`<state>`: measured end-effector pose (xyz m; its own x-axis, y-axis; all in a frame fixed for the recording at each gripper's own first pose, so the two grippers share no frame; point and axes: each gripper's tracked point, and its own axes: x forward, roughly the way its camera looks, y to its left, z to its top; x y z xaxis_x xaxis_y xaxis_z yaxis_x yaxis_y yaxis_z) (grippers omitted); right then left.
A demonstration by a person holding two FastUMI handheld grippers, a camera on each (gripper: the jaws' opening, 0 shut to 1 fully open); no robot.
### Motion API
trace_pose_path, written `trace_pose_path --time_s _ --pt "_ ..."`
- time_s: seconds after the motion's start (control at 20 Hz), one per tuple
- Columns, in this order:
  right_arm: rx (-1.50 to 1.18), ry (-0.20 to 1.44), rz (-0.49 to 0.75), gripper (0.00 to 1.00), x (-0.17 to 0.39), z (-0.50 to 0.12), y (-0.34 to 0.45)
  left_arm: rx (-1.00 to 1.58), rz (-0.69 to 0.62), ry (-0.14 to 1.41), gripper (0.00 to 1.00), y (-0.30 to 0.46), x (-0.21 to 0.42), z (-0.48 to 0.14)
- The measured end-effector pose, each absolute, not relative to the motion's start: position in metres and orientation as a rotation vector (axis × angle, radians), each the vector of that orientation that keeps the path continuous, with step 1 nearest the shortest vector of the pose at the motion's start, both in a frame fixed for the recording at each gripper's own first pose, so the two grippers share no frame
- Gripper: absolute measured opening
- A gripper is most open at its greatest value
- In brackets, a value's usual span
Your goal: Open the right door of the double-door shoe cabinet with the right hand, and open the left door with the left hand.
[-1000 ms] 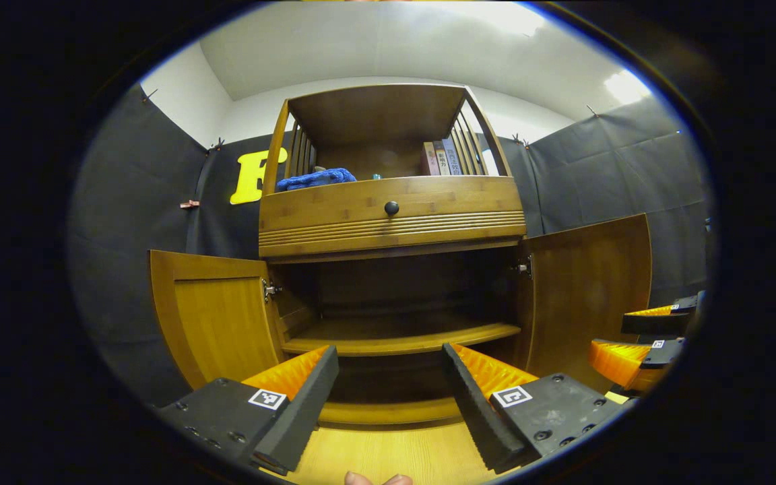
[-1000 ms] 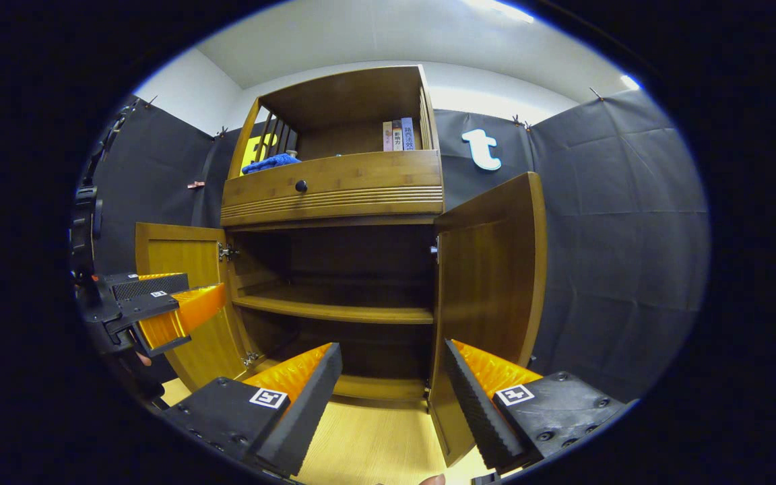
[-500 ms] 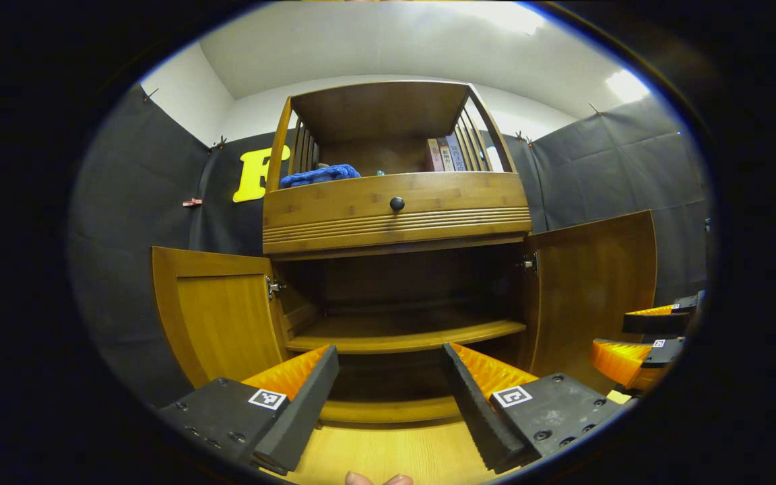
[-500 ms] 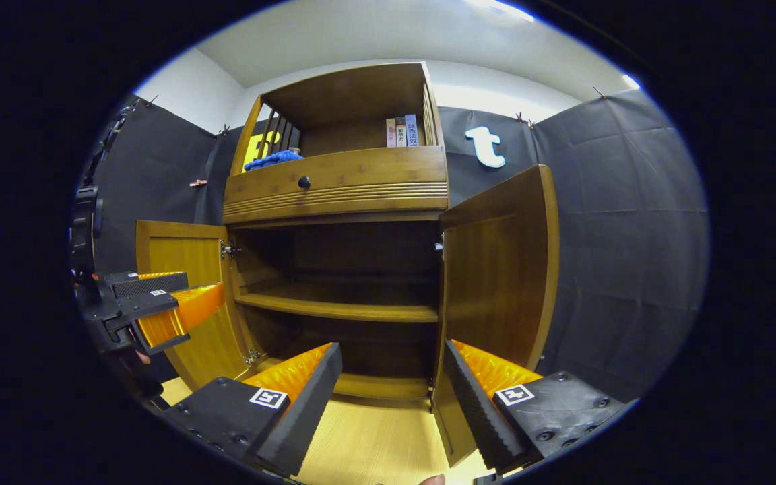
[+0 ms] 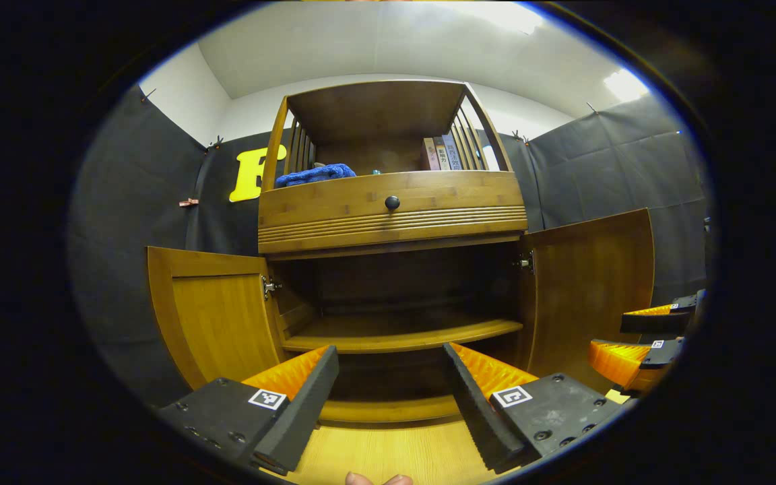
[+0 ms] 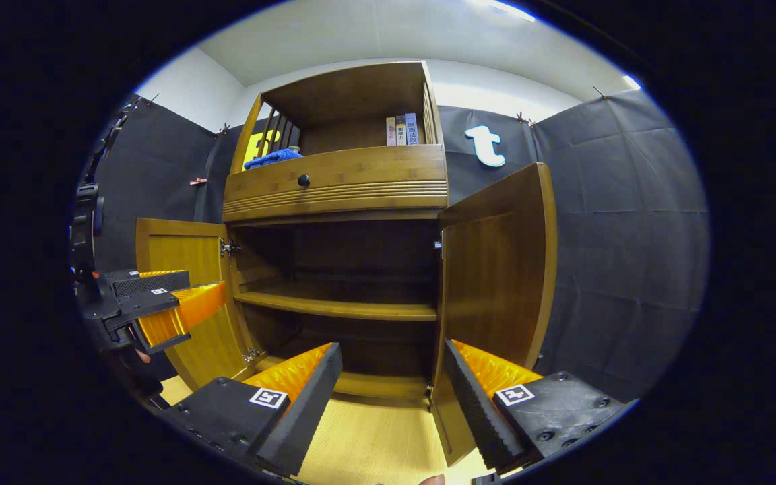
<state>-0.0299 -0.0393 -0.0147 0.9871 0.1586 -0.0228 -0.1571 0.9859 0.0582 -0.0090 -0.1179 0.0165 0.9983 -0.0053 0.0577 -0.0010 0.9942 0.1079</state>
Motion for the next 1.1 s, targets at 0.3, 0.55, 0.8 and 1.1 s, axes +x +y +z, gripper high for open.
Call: trace_pose_path --time_s 0.3,0.55,0.8,1.1 --pt "0.056 0.029 0.162 0.96 -0.0327 -0.015 -0.0401 0.109 -0.002 -0.054 0.97 -0.118 -0.0097 0.0161" --pt "0.058 0.029 0.163 0.93 -0.0327 -0.0156 -0.0404 0.111 -0.001 -0.052 0.96 -0.1181 -0.0108 0.0168" --pt "0.054 0.027 0.165 0.93 -0.0341 -0.0157 -0.0395 0.111 0.003 -0.055 0.97 -0.1182 -0.0114 0.0164" --pt "0.054 0.029 0.16 0.93 -0.0372 -0.0169 -0.0434 0.109 0.004 -0.054 0.96 -0.1187 -0.0122 0.0162"
